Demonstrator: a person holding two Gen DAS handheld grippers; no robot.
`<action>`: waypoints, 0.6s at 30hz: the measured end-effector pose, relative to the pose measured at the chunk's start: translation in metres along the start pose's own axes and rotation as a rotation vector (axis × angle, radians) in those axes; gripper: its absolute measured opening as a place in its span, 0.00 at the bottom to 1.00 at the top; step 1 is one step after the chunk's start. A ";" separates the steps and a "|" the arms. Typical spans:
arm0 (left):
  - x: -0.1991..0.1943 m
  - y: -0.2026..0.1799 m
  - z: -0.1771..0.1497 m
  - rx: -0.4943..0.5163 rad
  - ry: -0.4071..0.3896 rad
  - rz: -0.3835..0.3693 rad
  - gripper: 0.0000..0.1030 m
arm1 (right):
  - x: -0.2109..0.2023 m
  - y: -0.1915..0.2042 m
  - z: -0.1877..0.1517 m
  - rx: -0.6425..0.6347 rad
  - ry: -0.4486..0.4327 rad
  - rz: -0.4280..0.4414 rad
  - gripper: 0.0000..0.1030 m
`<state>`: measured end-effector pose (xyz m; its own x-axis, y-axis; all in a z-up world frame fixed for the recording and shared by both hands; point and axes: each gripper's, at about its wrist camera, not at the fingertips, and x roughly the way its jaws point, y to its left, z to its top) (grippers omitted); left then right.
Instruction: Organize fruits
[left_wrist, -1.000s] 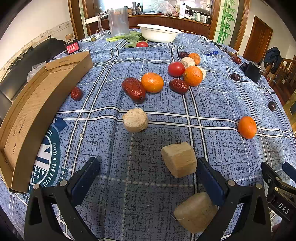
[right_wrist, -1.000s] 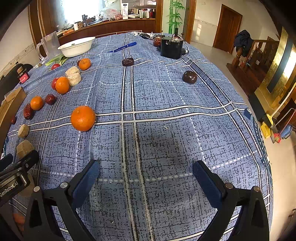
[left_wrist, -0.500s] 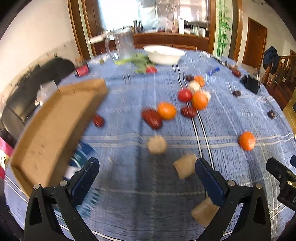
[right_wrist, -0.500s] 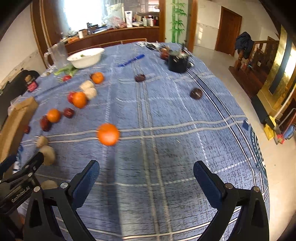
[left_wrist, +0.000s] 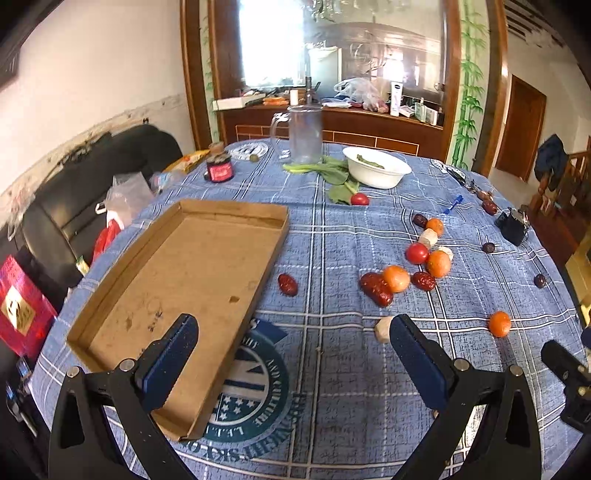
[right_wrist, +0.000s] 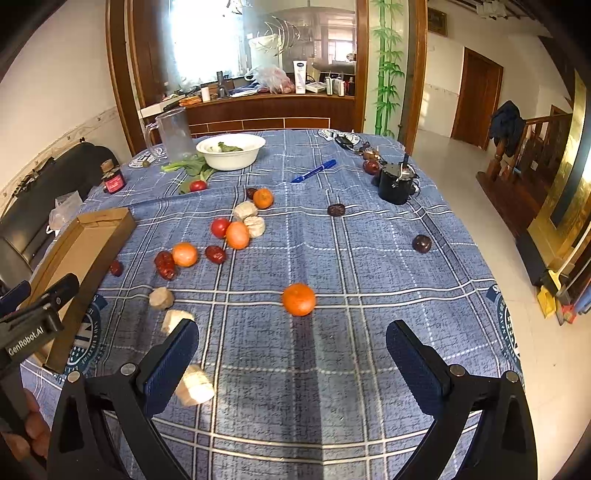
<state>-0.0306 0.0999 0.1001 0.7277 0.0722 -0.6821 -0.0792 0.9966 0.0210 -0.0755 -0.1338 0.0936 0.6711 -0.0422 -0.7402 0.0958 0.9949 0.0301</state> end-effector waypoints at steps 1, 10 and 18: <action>0.000 0.002 -0.001 -0.003 0.000 -0.001 1.00 | 0.000 0.000 -0.001 0.000 0.000 -0.001 0.99; -0.016 0.000 -0.010 0.009 -0.083 -0.002 1.00 | -0.017 0.014 -0.007 -0.036 -0.085 -0.029 0.99; -0.030 -0.009 -0.012 0.040 -0.153 -0.023 1.00 | -0.016 0.007 -0.015 0.002 -0.078 -0.030 0.99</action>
<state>-0.0600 0.0879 0.1118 0.8244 0.0511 -0.5637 -0.0361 0.9986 0.0377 -0.0963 -0.1245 0.0956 0.7234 -0.0787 -0.6859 0.1179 0.9930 0.0105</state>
